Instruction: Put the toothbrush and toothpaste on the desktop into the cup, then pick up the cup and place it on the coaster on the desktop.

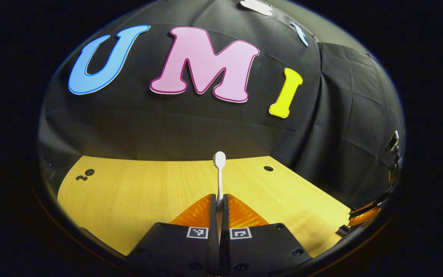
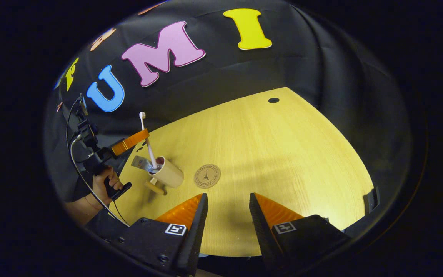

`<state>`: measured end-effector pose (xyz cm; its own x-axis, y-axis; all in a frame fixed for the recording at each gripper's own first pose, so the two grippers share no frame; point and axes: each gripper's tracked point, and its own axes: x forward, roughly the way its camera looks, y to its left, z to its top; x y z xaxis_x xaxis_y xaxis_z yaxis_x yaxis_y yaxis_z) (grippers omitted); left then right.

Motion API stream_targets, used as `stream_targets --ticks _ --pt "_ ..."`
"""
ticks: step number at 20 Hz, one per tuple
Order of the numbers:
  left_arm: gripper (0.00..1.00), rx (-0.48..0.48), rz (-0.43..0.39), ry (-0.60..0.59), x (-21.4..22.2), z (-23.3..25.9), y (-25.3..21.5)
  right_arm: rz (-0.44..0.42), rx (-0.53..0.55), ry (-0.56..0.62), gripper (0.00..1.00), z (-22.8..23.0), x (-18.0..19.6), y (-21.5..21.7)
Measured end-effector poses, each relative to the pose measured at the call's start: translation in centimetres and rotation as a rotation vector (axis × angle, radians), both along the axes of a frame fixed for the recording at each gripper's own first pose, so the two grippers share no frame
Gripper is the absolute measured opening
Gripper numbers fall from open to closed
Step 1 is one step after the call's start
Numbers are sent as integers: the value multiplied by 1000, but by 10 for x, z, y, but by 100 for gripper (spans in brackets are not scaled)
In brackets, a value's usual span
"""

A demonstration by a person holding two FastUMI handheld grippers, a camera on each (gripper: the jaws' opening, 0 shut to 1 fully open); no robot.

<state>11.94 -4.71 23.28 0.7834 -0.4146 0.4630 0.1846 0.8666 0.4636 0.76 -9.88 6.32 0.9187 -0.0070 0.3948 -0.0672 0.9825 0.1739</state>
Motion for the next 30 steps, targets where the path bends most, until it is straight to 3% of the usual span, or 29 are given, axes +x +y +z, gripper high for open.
stream_targets --ticks 7,12,13,15,16,17,19,20,21,26,30 --pt "7 14 -1 21 16 -21 4 -28 48 1 67 -16 -11 -18" --pt "13 20 -28 35 11 -24 7 -11 41 5 67 -17 -8 -15" --pt "16 20 -20 41 14 -25 7 -6 40 5 67 -18 -9 -13" --pt "33 18 -11 52 7 -28 12 2 34 6 67 -18 -8 -10" --pt "49 16 -8 57 5 -30 14 4 30 6 67 -17 -8 -10" --pt "31 16 -5 61 1 -31 15 7 30 4 67 -17 -8 -9" --pt "61 23 1 85 -5 -40 17 17 34 0 67 -16 -7 -10" --pt "65 26 8 103 -9 -46 18 21 37 0 67 -15 -6 -11" --pt "58 33 20 120 -14 -52 20 27 40 2 67 -15 -5 -11" --pt "67 7 93 187 -34 -78 43 116 95 67 67 -24 11 -4" --pt "69 -19 169 216 -48 -90 71 99 111 161 67 -44 29 -20"
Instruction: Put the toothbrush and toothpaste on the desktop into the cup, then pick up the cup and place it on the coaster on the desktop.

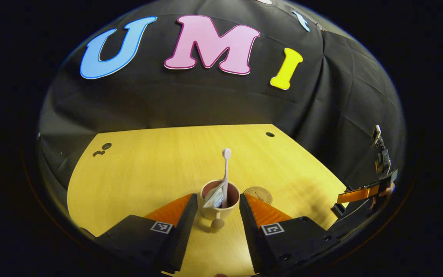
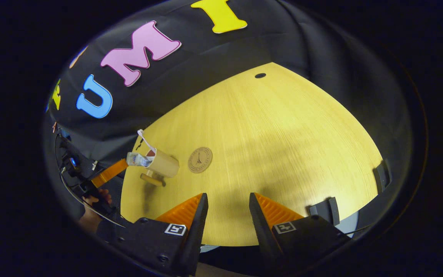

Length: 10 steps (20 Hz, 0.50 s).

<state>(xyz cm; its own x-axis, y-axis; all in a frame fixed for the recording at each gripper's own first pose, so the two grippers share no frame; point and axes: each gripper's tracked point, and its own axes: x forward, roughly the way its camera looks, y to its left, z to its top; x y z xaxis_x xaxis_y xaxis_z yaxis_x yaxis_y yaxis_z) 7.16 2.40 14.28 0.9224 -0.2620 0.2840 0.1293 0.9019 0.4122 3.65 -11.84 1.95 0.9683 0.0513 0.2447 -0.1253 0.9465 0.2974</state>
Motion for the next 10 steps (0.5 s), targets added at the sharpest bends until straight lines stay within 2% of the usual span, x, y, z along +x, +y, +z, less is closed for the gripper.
stream_targets --ticks 2,5,10 --pt "70 -2 33 36 4 -10 13 -45 -23 58 67 -14 11 -14" --pt "72 21 53 141 24 -33 18 -126 -118 143 67 -36 22 -35" --pt "72 103 116 245 57 -53 20 -157 -162 206 67 -58 35 -44"
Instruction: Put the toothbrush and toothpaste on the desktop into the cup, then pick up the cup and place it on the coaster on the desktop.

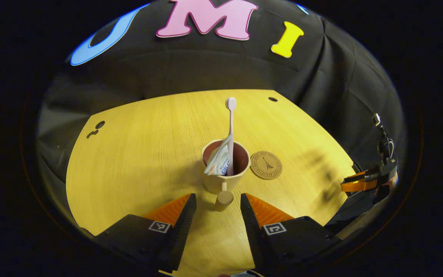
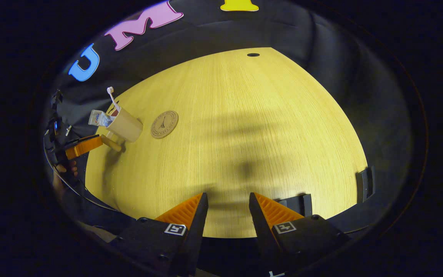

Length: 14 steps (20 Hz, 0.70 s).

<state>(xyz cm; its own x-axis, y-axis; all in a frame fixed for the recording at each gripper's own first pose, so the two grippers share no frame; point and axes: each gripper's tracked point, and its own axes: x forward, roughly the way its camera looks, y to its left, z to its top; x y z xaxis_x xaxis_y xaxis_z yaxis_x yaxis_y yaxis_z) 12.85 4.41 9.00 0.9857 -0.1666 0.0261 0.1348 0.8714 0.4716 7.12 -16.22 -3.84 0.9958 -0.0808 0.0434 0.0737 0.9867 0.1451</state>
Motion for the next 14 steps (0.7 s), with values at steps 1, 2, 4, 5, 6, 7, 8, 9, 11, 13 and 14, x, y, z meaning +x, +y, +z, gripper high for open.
stream_targets --ticks 1,2,4,5,6,7,8,9,11,13,14 --pt "72 12 19 35 7 -4 0 -7 -3 17 67 -7 3 -2" --pt "72 17 29 52 12 -5 -1 -11 -4 21 67 -8 4 -3" --pt "72 21 47 78 23 -6 -3 -12 -5 29 67 -11 6 -6" --pt "72 29 61 93 33 -7 -3 -14 -7 37 67 -14 8 -7" --pt "72 38 74 110 36 -7 -2 -14 -10 44 67 -16 10 -7" --pt "72 44 84 124 38 -8 -2 -13 -11 48 67 -17 11 -6" --pt "72 49 92 142 42 -10 -3 -12 -14 53 67 -18 12 -6" --pt "72 53 101 161 47 -14 -3 -10 -16 57 67 -19 13 -5" --pt "72 53 123 201 55 -19 -1 -8 -15 67 67 -22 17 -5" --pt "73 63 150 219 61 -19 1 -7 -17 82 67 -25 20 -5" --pt "73 69 164 228 63 -19 3 -5 -18 93 67 -28 20 -5"
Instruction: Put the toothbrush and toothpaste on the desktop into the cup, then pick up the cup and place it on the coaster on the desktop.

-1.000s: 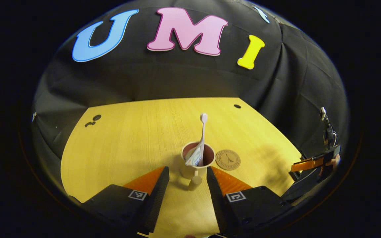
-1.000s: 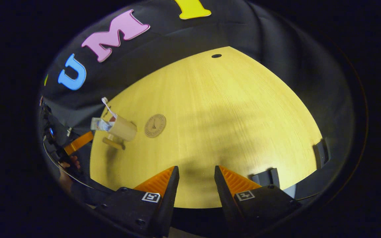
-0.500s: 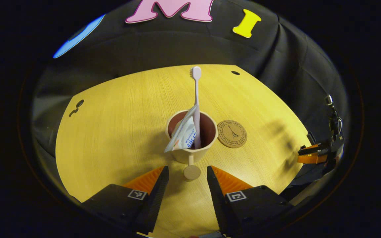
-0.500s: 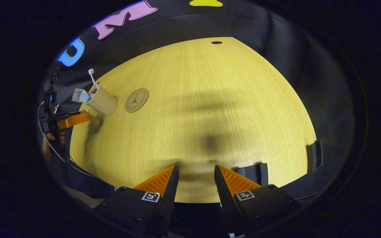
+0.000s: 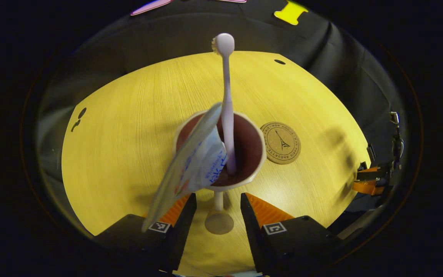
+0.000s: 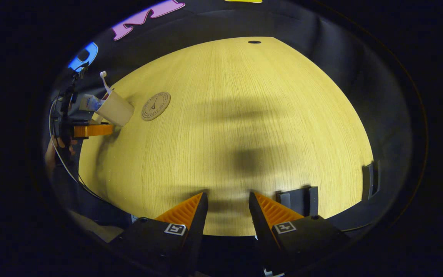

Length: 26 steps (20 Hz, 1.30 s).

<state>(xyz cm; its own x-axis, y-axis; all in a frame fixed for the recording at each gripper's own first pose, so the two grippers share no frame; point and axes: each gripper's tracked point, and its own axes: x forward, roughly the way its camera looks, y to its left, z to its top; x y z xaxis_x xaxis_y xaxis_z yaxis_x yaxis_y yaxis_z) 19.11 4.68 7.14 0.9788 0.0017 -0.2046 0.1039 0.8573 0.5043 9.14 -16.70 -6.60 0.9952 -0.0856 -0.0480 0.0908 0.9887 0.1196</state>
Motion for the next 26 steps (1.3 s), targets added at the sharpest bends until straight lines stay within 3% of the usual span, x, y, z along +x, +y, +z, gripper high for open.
stream_targets --ticks 1,2,3,4,5,6,7,8,9,10,13,19,22,26 --pt "64 4 7 7 0 1 -1 -3 -3 10 67 -2 1 0" --pt "64 4 13 16 1 0 -1 -8 -6 5 51 0 2 -1" --pt "73 2 14 20 2 0 -2 -8 -12 10 66 0 2 0" --pt "72 -1 19 29 5 -2 -3 -11 -24 19 81 -1 2 -1" --pt "64 -2 30 37 7 -3 -2 -22 -40 34 65 -1 3 -3" --pt "64 -2 37 40 8 -3 -1 -23 -55 49 51 -1 4 -3" --pt "64 -4 42 47 10 -4 -1 -26 -71 61 51 -2 5 -2" --pt "72 -1 51 44 11 -1 -1 -30 -88 67 62 -3 4 -2" --pt "72 3 55 46 12 1 -1 -35 -102 70 73 -3 5 -2" --pt "71 3 57 49 13 2 -2 -38 -114 69 62 -3 5 -2" --pt "67 -15 61 58 15 7 -5 -40 -117 71 62 -3 4 -2" --pt "34 -15 66 61 16 8 -4 -24 -60 53 62 -1 3 -3" --pt "36 -20 64 56 15 8 -4 -27 -77 58 62 -2 3 -3" --pt "31 -49 53 33 16 6 -3 -28 -92 62 62 -3 3 -2"
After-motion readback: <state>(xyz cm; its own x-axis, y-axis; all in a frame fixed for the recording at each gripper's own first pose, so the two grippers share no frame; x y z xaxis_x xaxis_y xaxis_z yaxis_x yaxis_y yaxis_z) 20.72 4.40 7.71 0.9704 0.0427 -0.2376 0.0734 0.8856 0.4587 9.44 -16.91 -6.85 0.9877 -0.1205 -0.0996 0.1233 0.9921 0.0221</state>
